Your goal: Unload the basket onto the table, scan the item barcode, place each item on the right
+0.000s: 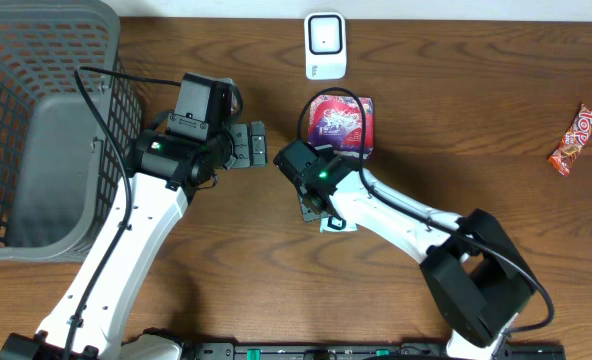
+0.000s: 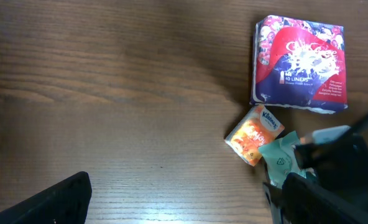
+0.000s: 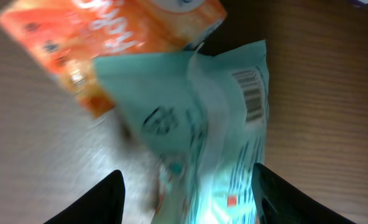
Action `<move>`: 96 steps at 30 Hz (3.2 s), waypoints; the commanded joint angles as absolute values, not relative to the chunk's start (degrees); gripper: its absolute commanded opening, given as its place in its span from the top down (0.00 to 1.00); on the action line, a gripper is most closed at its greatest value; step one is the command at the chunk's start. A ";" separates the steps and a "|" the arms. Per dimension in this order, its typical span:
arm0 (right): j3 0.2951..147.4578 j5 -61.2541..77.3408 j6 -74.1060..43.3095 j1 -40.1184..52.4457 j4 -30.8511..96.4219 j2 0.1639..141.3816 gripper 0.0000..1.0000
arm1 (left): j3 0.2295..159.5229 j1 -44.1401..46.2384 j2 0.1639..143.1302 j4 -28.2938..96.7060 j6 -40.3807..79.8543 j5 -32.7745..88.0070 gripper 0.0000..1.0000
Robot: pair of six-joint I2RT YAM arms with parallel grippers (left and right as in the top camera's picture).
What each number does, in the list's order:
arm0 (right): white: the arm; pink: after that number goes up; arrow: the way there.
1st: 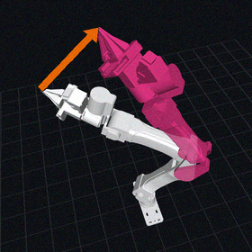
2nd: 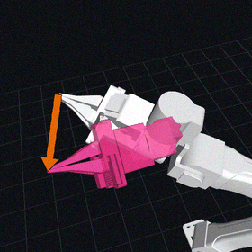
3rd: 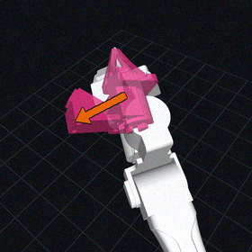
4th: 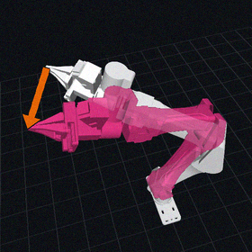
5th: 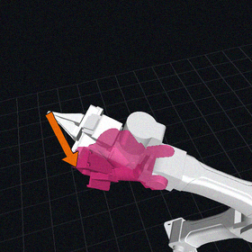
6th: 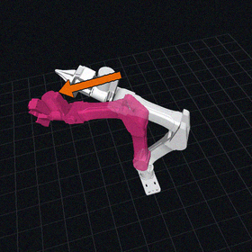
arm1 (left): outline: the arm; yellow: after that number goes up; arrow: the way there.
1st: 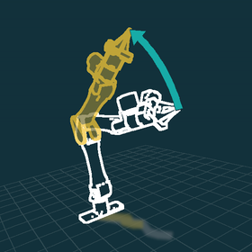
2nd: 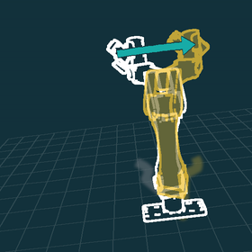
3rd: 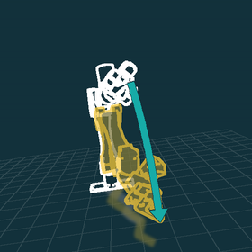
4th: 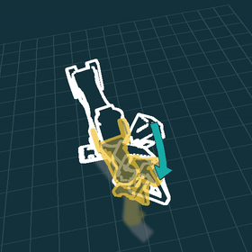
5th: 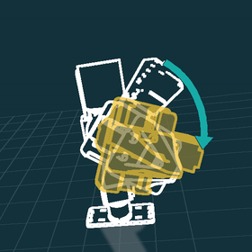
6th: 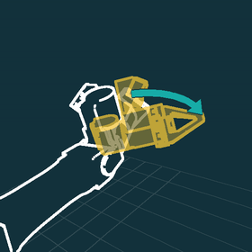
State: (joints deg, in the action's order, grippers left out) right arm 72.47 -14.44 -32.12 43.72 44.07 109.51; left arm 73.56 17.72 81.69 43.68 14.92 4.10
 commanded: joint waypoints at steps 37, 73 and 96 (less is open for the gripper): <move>59.24 64.97 2.09 2.68 46.52 110.61 0.96 | 74.32 17.54 82.00 43.97 14.39 3.38 0.02; 67.68 23.51 -6.92 3.11 63.81 105.49 0.49 | 74.32 17.54 82.00 43.97 14.39 3.38 0.02; 69.82 -5.69 -30.20 23.77 61.76 101.65 0.46 | 74.32 17.54 82.00 43.94 14.39 3.38 0.02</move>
